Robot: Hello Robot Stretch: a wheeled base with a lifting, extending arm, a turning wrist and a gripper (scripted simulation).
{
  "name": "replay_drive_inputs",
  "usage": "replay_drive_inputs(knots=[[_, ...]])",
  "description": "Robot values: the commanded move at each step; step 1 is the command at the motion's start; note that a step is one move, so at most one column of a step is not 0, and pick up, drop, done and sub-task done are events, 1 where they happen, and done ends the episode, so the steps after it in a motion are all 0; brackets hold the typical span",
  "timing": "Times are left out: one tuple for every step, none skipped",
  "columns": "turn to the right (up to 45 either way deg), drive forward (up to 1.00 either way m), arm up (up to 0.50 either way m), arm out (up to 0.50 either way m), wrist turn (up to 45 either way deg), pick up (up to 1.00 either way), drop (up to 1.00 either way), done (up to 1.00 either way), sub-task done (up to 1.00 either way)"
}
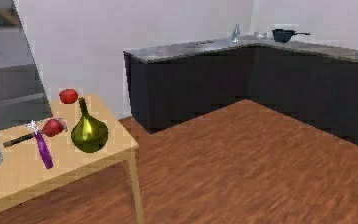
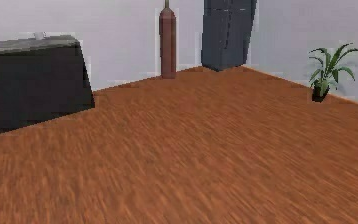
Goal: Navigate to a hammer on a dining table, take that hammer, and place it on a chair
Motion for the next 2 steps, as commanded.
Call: replay_drive_inputs(knots=[[0.0,0.85,0.0,0.0,0.0,0.0,0.0,0.0,0.0],[-45.0,0.0,0.0,0.0,0.0,0.0,0.0,0.0,0.0]])
